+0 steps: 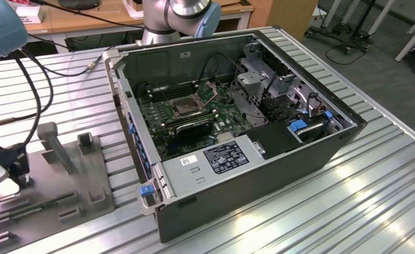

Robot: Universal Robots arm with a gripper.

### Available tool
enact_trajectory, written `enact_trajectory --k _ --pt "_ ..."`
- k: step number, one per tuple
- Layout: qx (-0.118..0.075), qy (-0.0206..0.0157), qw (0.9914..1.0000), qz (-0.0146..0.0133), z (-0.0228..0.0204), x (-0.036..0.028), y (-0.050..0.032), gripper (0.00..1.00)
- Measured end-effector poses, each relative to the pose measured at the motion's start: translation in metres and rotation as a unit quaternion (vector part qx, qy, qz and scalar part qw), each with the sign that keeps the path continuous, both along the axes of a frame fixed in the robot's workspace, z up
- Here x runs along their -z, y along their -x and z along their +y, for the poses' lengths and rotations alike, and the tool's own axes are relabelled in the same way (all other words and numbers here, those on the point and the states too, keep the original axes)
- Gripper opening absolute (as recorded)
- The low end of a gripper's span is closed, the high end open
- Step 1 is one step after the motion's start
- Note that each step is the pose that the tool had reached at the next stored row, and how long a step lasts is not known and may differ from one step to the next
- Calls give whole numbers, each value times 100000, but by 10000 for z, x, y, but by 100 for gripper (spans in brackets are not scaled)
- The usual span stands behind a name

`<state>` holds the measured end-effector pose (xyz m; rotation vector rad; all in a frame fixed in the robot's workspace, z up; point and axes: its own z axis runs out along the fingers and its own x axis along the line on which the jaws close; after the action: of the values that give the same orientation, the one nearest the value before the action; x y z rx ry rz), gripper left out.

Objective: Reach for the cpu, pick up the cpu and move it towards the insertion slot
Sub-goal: 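Pick up the cpu and move it towards the insertion slot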

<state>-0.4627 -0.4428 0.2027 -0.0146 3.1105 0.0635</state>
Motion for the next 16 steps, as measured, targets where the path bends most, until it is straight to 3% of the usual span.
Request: enact_trajectory --k 6,16 --pt "-1 -13 100000 -13 0 -47 -1 55" --pt "-1 -31 100000 -7 0 -51 0 55"
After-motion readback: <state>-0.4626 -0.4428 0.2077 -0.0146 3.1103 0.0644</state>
